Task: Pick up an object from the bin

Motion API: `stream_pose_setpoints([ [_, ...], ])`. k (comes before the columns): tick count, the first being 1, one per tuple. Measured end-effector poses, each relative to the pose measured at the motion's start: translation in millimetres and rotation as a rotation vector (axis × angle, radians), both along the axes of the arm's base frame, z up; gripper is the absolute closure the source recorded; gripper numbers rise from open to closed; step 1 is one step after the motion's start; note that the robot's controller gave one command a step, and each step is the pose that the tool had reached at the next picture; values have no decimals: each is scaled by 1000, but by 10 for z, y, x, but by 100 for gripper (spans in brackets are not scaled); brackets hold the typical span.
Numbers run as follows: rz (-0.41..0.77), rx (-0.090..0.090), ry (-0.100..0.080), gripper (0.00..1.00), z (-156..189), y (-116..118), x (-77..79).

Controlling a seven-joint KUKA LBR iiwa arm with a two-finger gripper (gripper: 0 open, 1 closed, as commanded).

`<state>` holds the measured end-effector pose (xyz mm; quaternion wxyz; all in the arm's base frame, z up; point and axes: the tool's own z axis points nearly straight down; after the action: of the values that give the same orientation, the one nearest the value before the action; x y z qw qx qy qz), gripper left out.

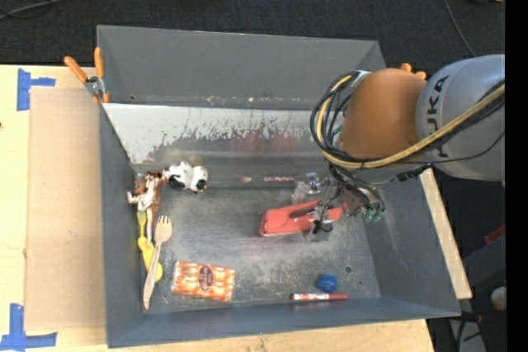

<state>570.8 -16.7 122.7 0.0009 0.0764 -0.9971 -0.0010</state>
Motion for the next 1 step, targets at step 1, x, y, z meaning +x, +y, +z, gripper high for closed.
stream_pose_setpoints([
  [1, 1, 0, 1, 100, 227, 5, -2],
])
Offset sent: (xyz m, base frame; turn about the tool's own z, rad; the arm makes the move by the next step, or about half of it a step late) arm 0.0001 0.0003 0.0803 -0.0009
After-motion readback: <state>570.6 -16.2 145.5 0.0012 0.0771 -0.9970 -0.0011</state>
